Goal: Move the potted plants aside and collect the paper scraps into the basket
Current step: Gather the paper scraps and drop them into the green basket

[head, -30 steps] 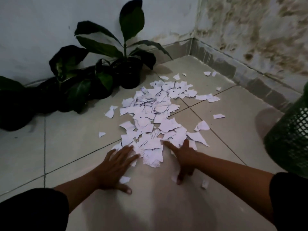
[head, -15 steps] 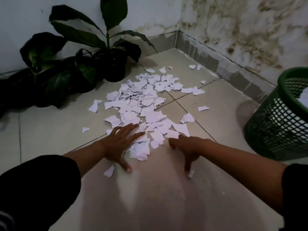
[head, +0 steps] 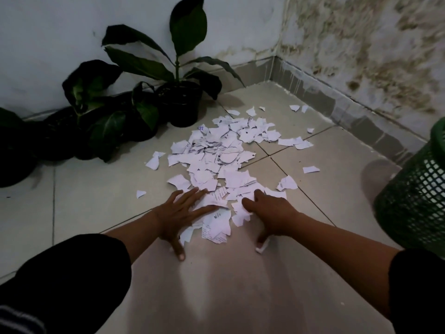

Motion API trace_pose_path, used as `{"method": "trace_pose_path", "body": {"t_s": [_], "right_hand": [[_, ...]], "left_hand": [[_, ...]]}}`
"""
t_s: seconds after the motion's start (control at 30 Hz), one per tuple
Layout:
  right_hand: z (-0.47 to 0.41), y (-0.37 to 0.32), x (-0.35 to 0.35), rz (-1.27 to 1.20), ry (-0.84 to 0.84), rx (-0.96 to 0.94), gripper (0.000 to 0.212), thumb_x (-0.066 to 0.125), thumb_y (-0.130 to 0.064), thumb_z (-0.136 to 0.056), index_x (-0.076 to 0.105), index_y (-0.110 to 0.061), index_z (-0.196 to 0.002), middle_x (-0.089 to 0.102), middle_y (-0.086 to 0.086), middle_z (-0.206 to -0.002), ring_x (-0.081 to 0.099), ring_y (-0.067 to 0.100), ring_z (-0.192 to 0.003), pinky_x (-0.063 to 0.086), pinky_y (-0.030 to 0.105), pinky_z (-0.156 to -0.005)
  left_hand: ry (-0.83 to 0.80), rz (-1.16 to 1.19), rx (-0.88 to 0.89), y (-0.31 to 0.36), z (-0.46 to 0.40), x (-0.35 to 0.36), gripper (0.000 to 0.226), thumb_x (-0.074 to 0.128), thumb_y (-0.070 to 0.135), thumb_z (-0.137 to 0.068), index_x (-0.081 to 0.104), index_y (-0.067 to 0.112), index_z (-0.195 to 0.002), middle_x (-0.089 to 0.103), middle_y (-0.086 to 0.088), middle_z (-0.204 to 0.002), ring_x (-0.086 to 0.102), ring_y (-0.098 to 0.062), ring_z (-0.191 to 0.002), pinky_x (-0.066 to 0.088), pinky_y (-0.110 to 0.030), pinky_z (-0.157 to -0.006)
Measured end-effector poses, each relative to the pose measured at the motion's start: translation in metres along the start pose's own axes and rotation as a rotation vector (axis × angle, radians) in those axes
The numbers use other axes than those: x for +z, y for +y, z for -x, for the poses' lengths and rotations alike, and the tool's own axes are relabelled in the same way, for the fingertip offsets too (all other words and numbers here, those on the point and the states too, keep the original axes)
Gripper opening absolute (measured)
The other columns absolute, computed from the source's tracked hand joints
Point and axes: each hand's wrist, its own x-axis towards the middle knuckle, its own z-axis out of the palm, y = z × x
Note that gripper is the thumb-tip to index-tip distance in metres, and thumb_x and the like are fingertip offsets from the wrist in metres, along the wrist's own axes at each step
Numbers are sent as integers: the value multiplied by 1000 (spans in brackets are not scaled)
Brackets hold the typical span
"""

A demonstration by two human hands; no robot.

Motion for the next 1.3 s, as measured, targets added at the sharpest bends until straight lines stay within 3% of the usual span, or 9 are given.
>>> {"method": "trace_pose_path", "body": {"t_s": [0.2, 0.3, 0.4, 0.53, 0.7, 0.93, 1.03, 1.13, 1.3], "right_hand": [[-36, -20, 3, -87, 280, 128, 111, 80, -65, -49, 28, -33, -142, 29, 12, -138, 32, 30, -124, 37, 40, -94], [-54, -25, 8, -270, 219, 273, 120, 77, -65, -56, 0, -49, -147, -6, 17, -154, -5, 42, -143, 15, 62, -109], [-74, -29, 7, -397, 143, 347, 124, 79, -57, -60, -15, -56, -141, -28, 18, -153, -27, 47, -138, 3, 74, -105], [-110, -38, 4, -464, 178, 396, 129, 80, -61, -56, -24, -63, -131, -40, 14, -149, -35, 45, -135, 2, 80, -100], [-140, -34, -16, -355, 109, 243, 116, 75, -49, -72, -20, -60, -136, -46, 11, -145, -38, 45, -132, 5, 81, -98], [-170, -33, -34, -326, 49, 204, 115, 78, -47, -69, -12, -61, -139, -40, 11, -149, -28, 51, -135, 9, 78, -100], [-173, -30, -33, -243, 17, 205, 94, 72, -51, -75, 8, -56, -143, -9, 9, -158, -4, 50, -141, 13, 72, -106], [-168, -33, -31, -234, 201, 176, 68, 68, -58, -74, 43, -39, -134, 37, 11, -137, 41, 43, -123, 37, 53, -103], [-135, -39, -20, -187, 479, 88, 31, 55, -33, -91, 59, -17, -116, 56, 15, -112, 60, 37, -99, 48, 37, -79]], "left_hand": [[205, 310, -241, -10, -34, -1, 123, 37, 98, -42, -13, 49, -143, -22, -8, -157, -18, -30, -145, 5, -61, -115], [237, 405, -385, -23, -39, 5, 127, 37, 99, -38, -14, 49, -143, -24, -7, -157, -19, -33, -145, 2, -63, -114], [257, 501, -583, -39, -30, 20, 135, 40, 100, -29, -20, 52, -140, -32, -6, -154, -27, -35, -141, -6, -65, -109], [242, 684, -827, -55, -23, 35, 142, 34, 103, -21, -31, 50, -135, -38, -12, -150, -33, -37, -138, -13, -66, -107], [251, 646, -659, -62, -35, 36, 147, 36, 102, -20, -31, 47, -137, -37, -11, -151, -35, -32, -138, -15, -59, -111], [318, 593, -462, -63, -60, 26, 138, 59, 88, -43, -14, 34, -148, -19, -1, -159, -22, -22, -145, -10, -45, -116], [391, 638, -343, -51, -69, 18, 124, 49, 88, -47, 14, 27, -150, 6, -2, -161, -5, -21, -148, -1, -37, -119], [551, 746, -378, -39, -76, 11, 85, 56, 65, -66, 45, 21, -138, 33, -7, -152, 21, -27, -142, 14, -30, -115], [541, 649, -291, -30, -74, -1, 37, 50, 33, -87, 58, 18, -120, 55, -13, -120, 45, -29, -109, 34, -32, -92]]}}
